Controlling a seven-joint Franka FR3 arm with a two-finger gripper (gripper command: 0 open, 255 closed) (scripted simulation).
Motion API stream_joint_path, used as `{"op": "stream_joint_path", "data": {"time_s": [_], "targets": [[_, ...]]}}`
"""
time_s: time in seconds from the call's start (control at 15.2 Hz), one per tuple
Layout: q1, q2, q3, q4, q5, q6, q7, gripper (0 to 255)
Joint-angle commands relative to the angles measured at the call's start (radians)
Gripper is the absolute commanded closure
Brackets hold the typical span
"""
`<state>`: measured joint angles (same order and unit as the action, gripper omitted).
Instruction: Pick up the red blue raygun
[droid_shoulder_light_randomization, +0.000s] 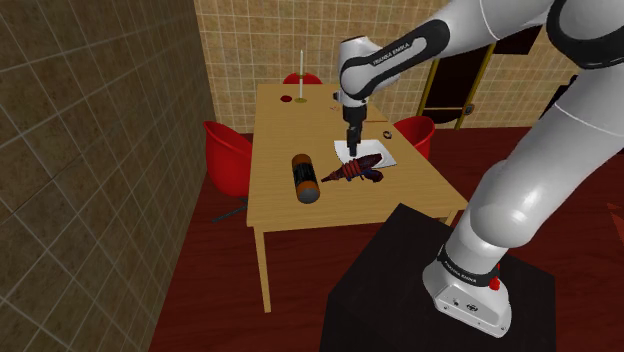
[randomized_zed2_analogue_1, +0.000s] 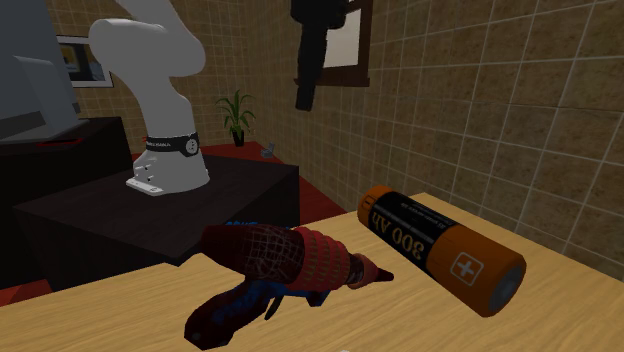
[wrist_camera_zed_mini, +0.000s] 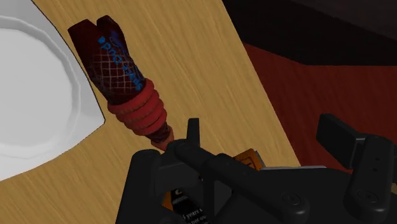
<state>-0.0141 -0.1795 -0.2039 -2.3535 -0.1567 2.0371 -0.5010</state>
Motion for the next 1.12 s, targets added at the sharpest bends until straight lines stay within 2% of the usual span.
{"op": "stream_joint_path", "data": {"time_s": [0.0,0.79,1.06], "targets": [[-0.007,0.074,-0.013,0.027,-0.025,0.034,-0.048,0],[-0.057,0.535,-0.049,0.289,-0.154,0.190,-0.269,0],[-0.060,0.568,-0.047,0.289,-0.154,0.222,-0.263,0]]}}
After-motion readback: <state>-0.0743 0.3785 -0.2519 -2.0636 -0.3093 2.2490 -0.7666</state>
